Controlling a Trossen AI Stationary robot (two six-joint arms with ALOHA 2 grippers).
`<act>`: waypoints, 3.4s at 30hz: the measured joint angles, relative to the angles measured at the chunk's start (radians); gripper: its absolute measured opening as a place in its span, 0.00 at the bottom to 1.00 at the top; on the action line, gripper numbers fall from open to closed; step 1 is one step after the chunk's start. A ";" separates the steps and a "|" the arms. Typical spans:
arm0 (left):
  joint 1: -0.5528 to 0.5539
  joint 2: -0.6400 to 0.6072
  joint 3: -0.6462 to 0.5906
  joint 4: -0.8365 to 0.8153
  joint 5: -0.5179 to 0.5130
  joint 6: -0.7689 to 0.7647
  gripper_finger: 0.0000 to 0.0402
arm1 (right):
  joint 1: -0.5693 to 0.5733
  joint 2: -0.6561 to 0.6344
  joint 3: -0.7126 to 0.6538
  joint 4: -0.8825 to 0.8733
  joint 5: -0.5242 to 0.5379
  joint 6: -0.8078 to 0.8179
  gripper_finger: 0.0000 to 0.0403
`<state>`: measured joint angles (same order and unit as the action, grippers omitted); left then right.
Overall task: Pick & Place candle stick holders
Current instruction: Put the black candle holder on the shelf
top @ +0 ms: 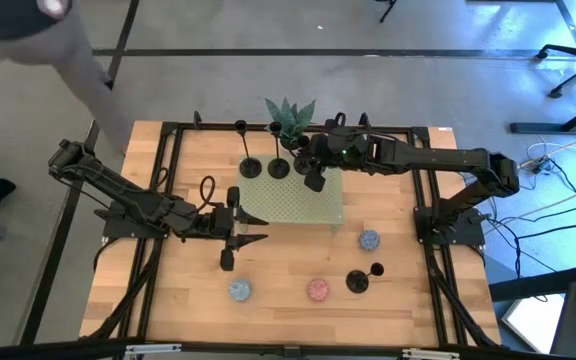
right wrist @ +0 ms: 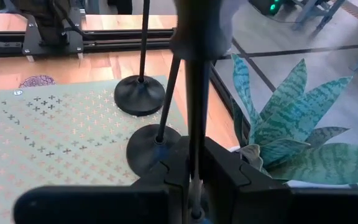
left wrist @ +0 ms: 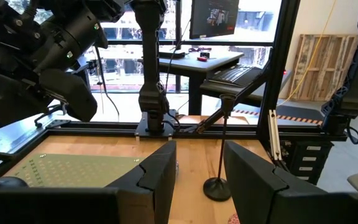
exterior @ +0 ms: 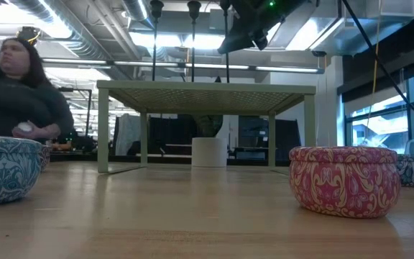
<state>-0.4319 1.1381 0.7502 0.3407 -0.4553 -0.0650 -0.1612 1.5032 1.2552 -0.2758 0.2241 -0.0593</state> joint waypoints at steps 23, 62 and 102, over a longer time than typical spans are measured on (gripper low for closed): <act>0.000 0.000 0.000 0.000 0.000 0.000 0.32 | 0.000 -0.010 0.000 0.063 -0.040 -0.053 0.10; 0.002 0.000 0.000 0.000 0.000 0.000 0.32 | -0.011 -0.023 0.000 -0.011 0.027 -0.143 0.27; 0.002 0.000 0.000 -0.008 0.000 0.000 0.32 | -0.009 -0.073 0.000 -0.110 0.090 -0.084 0.14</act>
<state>-0.4297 1.1378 0.7502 0.3325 -0.4549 -0.0650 -0.1699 1.4300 1.2552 -0.3855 0.3138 -0.1429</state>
